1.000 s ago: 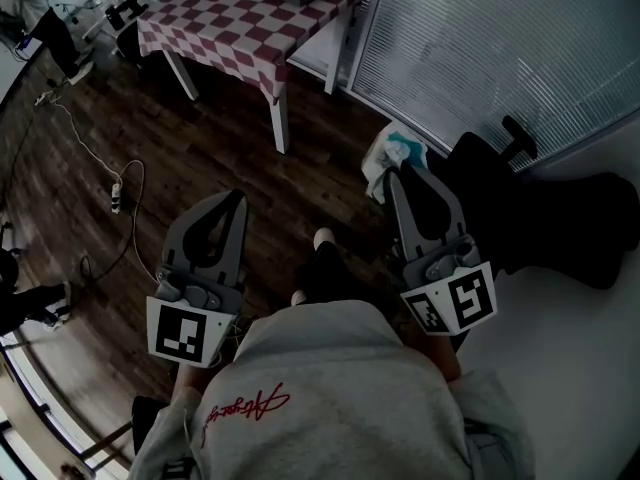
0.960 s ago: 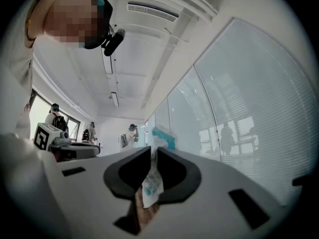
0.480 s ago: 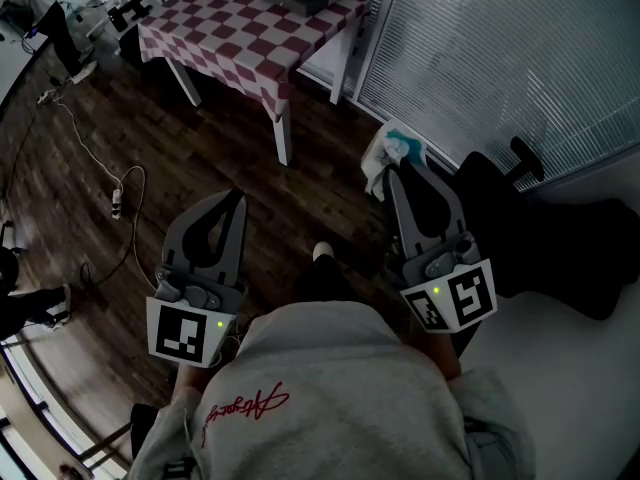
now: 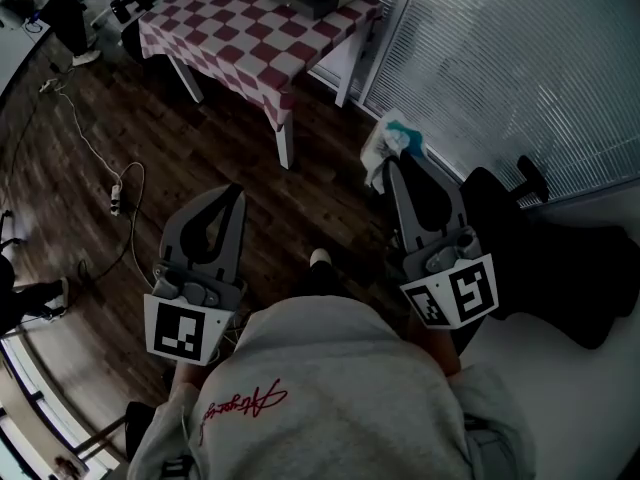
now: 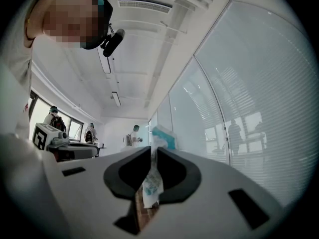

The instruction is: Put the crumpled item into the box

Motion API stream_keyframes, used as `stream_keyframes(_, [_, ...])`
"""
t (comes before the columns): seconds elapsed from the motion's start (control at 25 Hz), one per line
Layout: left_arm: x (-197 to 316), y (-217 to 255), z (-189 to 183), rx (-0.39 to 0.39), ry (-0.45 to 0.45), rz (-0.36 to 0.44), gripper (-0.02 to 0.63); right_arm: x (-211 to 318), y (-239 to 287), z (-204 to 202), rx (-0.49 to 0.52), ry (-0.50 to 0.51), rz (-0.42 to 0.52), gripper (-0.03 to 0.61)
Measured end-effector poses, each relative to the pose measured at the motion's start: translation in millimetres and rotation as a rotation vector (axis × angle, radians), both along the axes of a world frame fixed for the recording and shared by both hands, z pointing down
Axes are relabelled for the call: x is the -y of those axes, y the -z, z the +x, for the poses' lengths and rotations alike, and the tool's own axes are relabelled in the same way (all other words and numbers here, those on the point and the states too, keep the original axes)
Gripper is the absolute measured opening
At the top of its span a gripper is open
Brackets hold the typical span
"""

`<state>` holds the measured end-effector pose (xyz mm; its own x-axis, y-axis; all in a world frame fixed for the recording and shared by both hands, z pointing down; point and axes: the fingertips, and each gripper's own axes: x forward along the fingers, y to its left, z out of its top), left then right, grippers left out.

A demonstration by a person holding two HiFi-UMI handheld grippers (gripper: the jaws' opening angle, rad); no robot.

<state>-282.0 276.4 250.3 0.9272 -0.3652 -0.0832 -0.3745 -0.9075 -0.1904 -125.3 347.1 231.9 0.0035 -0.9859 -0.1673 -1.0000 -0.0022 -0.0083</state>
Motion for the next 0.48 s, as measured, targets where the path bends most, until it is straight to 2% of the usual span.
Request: stream_keyframes(0.48, [31.0,11.9,50.3,-0.004,0.043,0.030,0.018,37.4,8.1,58.1,0.006,0.036,0.018,0.049])
